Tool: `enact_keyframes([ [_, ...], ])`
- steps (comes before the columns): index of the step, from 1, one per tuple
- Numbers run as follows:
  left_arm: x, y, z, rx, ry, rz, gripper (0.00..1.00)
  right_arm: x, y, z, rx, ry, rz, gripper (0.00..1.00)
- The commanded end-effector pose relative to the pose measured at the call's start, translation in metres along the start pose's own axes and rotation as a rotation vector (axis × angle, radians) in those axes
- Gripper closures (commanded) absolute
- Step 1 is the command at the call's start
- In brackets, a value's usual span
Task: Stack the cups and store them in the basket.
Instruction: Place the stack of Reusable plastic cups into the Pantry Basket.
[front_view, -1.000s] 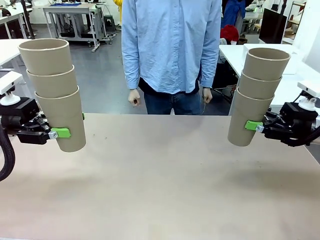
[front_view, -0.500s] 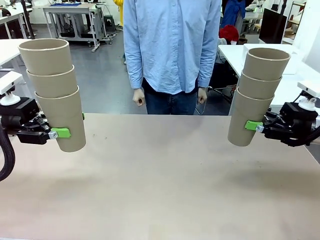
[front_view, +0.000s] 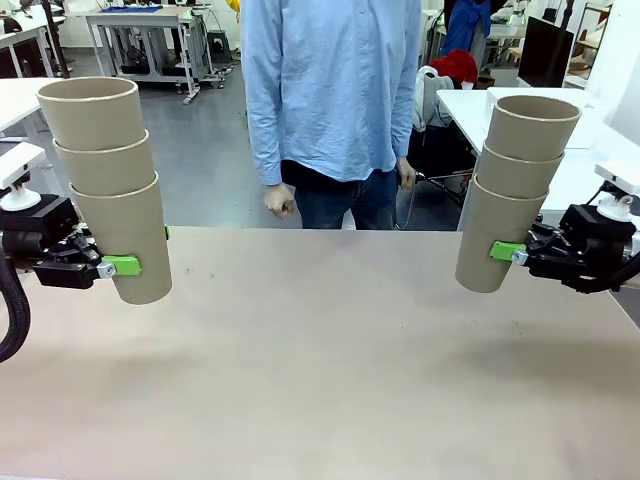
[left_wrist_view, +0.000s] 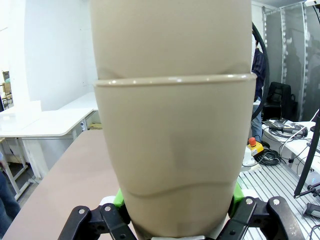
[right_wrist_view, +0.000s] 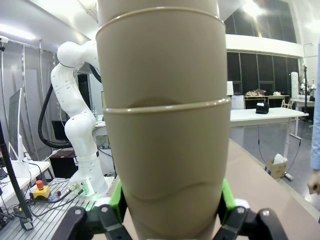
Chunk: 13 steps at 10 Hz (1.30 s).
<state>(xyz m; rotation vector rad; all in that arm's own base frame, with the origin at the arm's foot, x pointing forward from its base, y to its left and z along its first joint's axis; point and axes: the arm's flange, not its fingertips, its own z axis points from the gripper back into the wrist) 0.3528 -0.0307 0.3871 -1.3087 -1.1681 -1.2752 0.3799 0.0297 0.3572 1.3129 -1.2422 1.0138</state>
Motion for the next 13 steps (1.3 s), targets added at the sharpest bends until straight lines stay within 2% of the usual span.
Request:
enact_keyframes([
  [1,0.0034,-0.0003,0.0,0.0,-0.009,-0.001,0.17,0.0045,-0.0004,-0.001,-0.005,-0.01,0.011,0.13],
  [13,0.0034,-0.0003,0.0,0.0,-0.009,-0.001,0.17,0.0045,-0.0004,-0.001,-0.005,-0.01,0.011,0.13],
])
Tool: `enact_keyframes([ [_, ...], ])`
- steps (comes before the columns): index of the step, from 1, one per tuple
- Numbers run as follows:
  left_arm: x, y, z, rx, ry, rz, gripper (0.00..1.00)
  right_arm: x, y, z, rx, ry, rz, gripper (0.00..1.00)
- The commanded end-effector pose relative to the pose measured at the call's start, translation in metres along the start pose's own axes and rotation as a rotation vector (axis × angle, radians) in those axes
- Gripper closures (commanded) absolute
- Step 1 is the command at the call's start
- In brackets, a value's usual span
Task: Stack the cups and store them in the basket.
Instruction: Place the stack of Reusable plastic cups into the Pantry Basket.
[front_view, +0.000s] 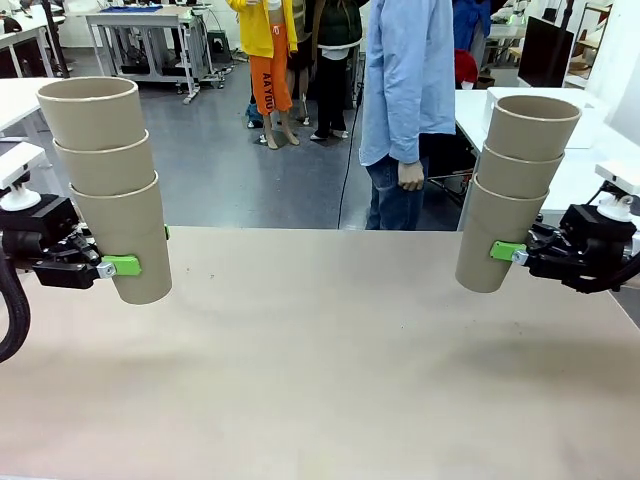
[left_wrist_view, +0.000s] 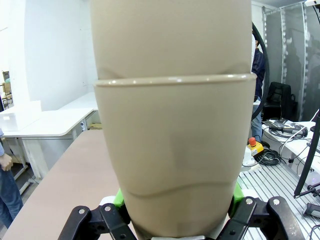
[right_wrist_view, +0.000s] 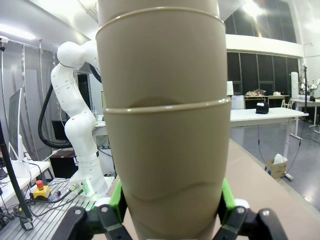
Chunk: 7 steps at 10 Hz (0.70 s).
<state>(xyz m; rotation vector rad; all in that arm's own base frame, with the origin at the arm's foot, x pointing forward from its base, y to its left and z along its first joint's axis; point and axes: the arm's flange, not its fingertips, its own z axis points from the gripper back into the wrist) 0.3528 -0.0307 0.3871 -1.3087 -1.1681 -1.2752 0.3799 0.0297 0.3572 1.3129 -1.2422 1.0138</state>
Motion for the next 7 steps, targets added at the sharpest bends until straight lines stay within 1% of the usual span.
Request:
enact_keyframes([
  [1,0.0034,-0.0003,0.0,0.0,-0.009,-0.001,0.17,0.0045,-0.0004,-0.001,-0.005,-0.01,0.011,0.13],
  [7,0.0034,-0.0003,0.0,0.0,-0.009,-0.001,0.17,0.0045,-0.0004,-0.001,-0.005,-0.01,0.011,0.13],
])
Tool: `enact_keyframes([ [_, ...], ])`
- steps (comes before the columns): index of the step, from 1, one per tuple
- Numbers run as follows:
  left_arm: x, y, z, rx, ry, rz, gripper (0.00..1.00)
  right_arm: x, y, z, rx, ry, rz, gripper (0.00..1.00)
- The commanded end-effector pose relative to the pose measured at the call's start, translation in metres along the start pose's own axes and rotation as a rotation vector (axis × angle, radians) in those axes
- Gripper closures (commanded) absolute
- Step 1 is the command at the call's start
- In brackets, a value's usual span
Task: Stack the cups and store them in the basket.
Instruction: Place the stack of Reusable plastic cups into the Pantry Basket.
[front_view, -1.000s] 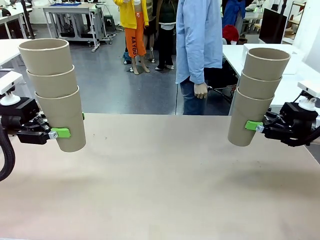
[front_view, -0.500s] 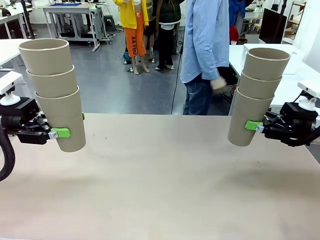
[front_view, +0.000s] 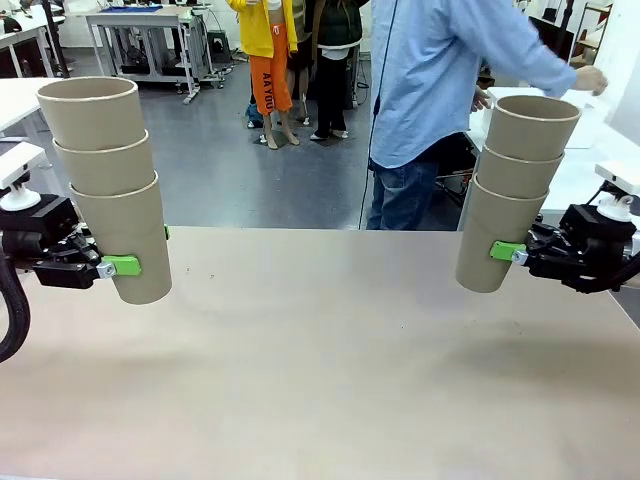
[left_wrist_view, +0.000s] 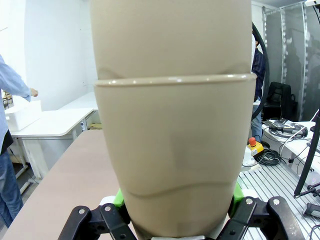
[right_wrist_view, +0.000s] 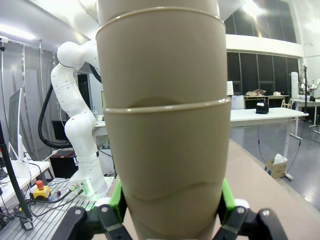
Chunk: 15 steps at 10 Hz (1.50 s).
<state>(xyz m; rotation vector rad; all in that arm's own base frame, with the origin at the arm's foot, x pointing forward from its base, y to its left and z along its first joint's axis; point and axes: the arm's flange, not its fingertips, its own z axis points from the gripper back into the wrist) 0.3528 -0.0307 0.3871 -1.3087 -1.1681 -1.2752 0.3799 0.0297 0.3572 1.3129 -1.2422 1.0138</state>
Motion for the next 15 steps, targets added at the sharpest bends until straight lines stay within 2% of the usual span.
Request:
enact_keyframes([
  [1,0.0034,-0.0003,0.0,0.0,-0.009,-0.001,0.17,0.0045,-0.0004,-0.001,-0.005,-0.01,0.011,0.13],
  [15,0.0034,-0.0003,0.0,0.0,-0.009,-0.001,0.17,0.0045,-0.0004,-0.001,-0.005,-0.01,0.011,0.13],
])
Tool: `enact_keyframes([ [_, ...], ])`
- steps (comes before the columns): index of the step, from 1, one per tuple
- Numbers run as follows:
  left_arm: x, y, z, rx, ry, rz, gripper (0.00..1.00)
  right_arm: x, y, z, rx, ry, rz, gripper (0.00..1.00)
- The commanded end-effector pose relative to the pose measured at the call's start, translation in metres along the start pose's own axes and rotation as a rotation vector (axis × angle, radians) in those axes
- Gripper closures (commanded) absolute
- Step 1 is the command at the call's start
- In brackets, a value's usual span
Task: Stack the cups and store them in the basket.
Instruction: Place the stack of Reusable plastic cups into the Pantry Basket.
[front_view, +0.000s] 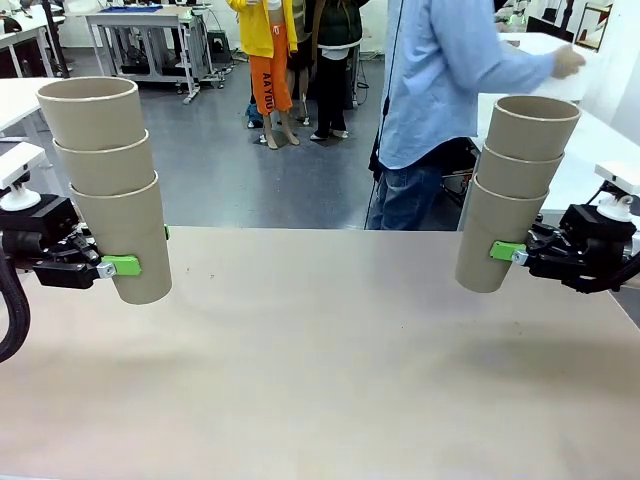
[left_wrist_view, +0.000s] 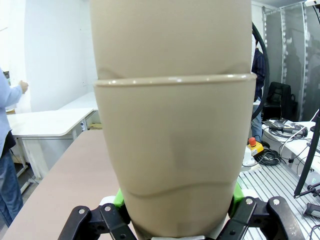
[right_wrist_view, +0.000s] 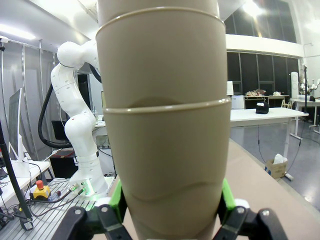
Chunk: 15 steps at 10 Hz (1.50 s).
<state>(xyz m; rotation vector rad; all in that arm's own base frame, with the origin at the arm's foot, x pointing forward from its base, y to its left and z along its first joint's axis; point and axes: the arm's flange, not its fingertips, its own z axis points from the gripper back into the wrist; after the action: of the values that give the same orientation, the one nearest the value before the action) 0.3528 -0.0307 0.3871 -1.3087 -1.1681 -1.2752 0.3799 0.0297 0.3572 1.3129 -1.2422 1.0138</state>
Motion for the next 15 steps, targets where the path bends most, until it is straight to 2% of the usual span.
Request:
enact_keyframes([
  [1,0.0034,-0.0003,0.0,0.0,-0.009,-0.001,0.17,0.0045,-0.0004,-0.001,-0.005,-0.01,0.011,0.13],
  [15,0.0034,-0.0003,0.0,0.0,-0.009,-0.001,0.17,0.0045,-0.0004,-0.001,-0.005,-0.01,0.011,0.13],
])
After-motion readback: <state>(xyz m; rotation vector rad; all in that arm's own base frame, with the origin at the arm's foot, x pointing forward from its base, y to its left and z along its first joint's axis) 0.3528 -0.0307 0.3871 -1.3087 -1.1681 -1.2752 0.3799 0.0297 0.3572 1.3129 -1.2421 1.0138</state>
